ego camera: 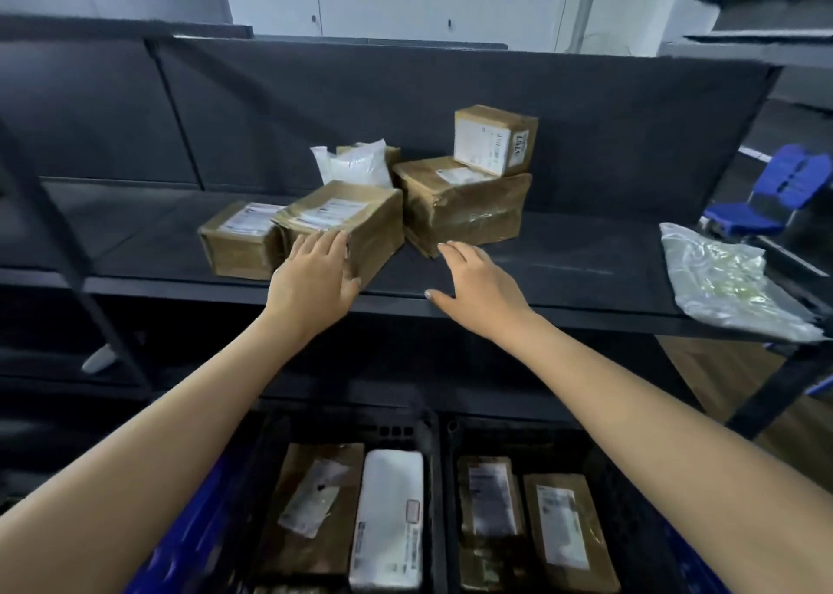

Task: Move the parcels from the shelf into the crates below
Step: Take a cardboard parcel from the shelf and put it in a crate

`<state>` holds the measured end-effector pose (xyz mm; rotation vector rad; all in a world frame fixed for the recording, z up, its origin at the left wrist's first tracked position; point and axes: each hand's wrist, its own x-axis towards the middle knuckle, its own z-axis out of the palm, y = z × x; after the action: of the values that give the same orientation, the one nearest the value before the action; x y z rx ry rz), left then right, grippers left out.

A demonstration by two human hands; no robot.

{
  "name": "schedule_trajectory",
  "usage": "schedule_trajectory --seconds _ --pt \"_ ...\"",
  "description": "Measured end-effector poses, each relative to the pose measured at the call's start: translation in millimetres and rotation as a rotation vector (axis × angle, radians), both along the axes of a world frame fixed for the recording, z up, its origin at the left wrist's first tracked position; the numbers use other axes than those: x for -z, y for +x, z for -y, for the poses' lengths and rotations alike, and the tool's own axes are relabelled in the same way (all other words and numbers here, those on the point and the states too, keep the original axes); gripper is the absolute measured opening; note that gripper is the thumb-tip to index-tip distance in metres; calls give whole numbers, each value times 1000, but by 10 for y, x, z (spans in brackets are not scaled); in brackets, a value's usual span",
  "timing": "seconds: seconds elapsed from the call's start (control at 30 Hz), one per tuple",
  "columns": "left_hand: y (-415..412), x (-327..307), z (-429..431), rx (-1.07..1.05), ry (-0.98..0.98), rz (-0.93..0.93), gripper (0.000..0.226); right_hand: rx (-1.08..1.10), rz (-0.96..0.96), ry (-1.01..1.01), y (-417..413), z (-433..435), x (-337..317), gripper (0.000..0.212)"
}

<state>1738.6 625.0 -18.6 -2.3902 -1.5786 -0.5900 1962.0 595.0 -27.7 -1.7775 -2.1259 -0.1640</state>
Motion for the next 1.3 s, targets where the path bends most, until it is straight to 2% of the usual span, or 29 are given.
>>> schedule_trajectory --seconds 0.1,0.27,0.5,0.57,0.67,0.73,1.07,1.2,1.3 --pt "-262 36 -199 -34 28 -137 72 -45 23 30 -337 -196 -18 80" --pt "-574 107 -492 -38 23 -248 84 -87 104 71 -921 -533 6 97" --pt "-727 244 -864 29 43 -289 90 -78 289 113 -1277 -910 121 105" --pt "-738 255 -962 48 37 -254 86 -68 254 114 -1300 -959 156 98" --pt "-726 264 -1101 88 49 -191 75 -64 149 186 -1308 -1032 147 69" --pt "-698 263 -1174 125 45 -150 69 -57 115 214 -1297 -1092 116 57" --pt "-660 220 -1248 226 139 -21 49 -32 41 292 -1246 -1159 53 34" --pt "-674 158 -1182 286 198 48 31 -95 53 377 -1153 -1010 26 29" --pt "-715 105 -1069 389 230 79 29 -148 54 448 -1074 -832 -15 28"
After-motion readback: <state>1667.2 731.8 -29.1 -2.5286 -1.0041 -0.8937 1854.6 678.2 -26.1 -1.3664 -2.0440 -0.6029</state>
